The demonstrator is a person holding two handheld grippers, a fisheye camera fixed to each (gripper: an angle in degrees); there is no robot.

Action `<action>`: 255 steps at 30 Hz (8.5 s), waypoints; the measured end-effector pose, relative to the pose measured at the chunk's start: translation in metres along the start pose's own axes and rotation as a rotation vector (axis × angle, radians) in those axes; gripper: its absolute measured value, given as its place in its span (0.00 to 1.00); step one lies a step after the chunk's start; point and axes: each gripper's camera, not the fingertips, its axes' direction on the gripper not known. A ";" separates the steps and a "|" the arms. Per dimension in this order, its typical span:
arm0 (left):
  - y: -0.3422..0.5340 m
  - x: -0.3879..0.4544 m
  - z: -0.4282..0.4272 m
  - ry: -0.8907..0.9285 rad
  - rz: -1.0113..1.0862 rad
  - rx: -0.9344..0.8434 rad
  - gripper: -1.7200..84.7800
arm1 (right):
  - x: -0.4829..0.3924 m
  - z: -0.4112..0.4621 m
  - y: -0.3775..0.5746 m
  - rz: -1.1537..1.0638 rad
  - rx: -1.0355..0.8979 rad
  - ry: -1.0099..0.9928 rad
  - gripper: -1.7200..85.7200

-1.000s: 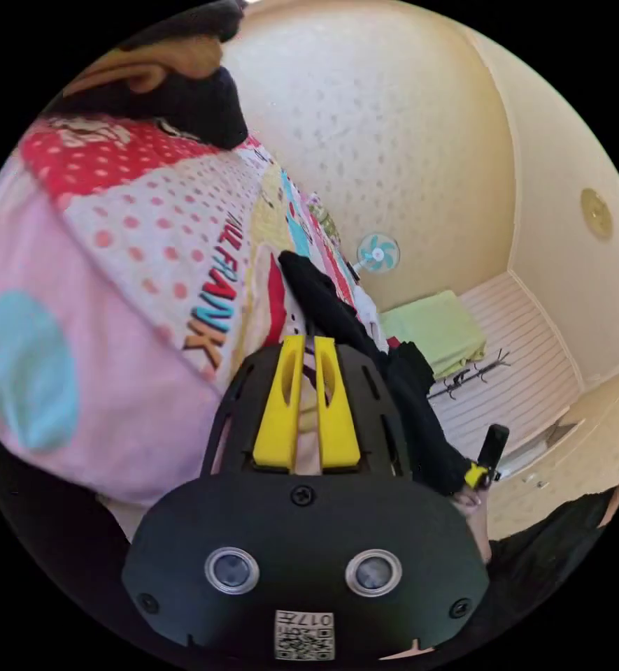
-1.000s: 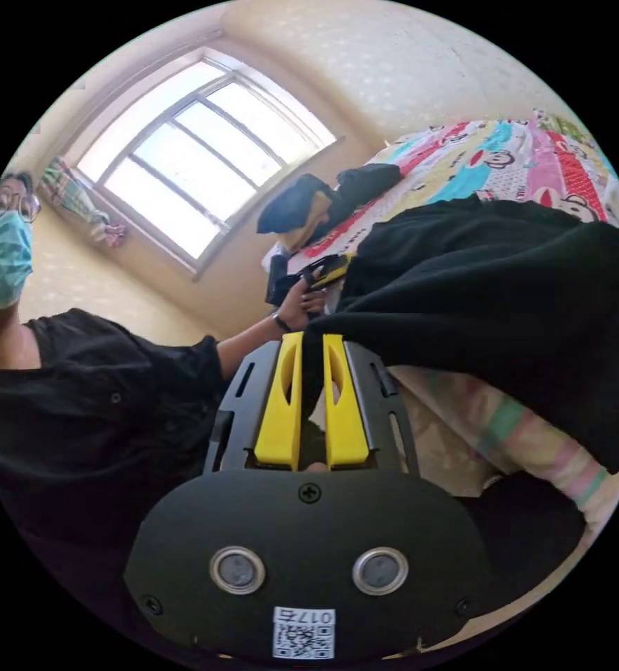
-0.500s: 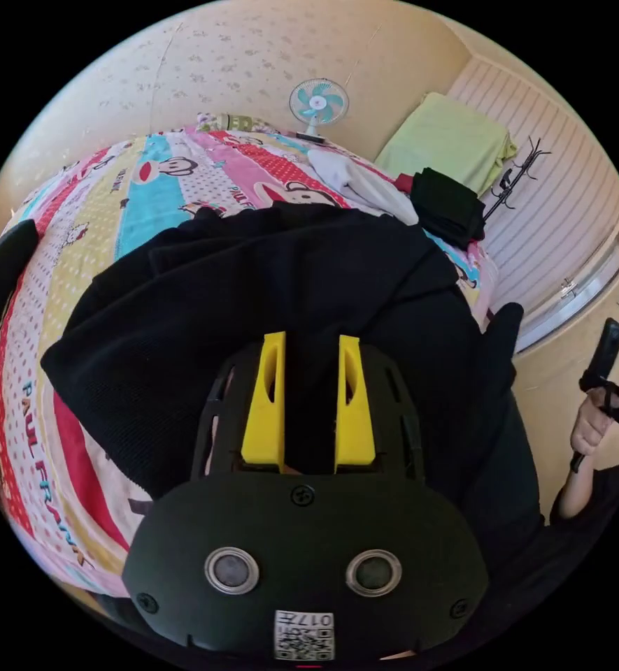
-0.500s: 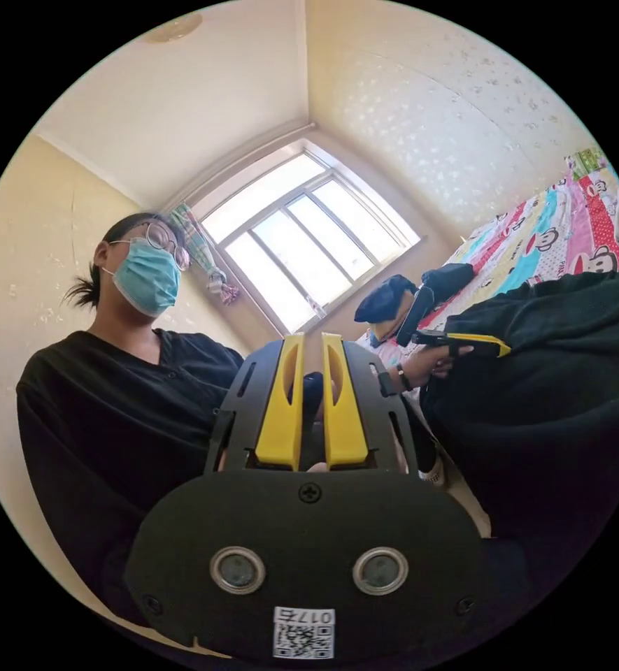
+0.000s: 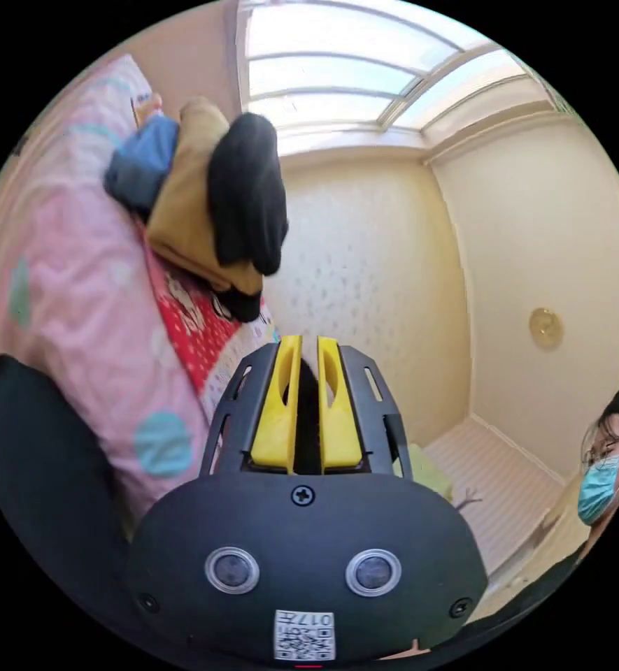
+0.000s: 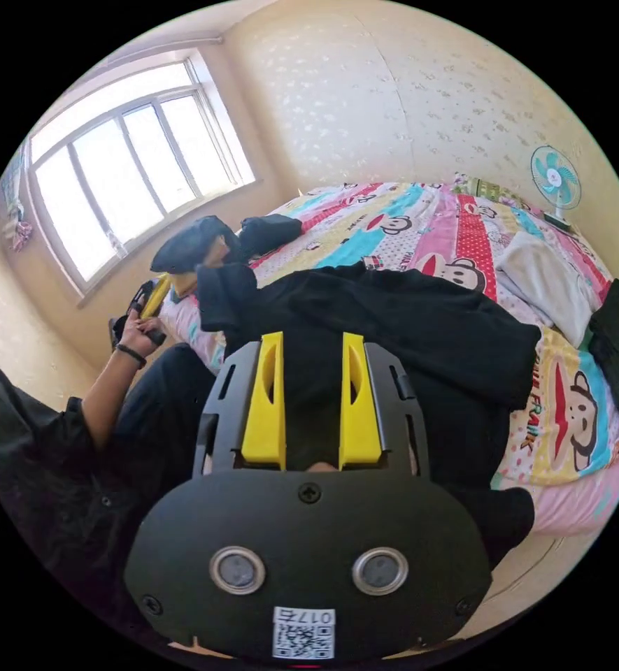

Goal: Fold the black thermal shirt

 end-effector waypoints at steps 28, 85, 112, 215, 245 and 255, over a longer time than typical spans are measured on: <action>0.192 0.134 0.372 -0.414 0.916 -1.253 0.18 | 0.088 -0.043 -0.069 0.150 0.094 0.392 0.13; 0.095 0.135 0.230 -0.234 0.772 -0.955 0.12 | 0.050 0.045 -0.066 0.100 -0.039 0.271 0.15; 0.131 0.124 0.071 -0.365 0.693 -1.217 0.03 | 0.083 -0.111 0.066 0.250 -0.318 -0.220 0.06; 0.167 0.136 0.291 0.090 0.501 -0.781 0.13 | 0.144 0.124 0.080 0.462 0.179 -0.011 0.05; 0.136 0.117 0.267 -0.349 0.661 -0.749 0.09 | 0.227 0.086 0.107 0.495 0.274 -0.213 0.05; 0.169 0.084 0.168 -0.711 0.820 -0.962 0.21 | 0.245 0.068 0.111 0.515 0.278 -0.235 0.04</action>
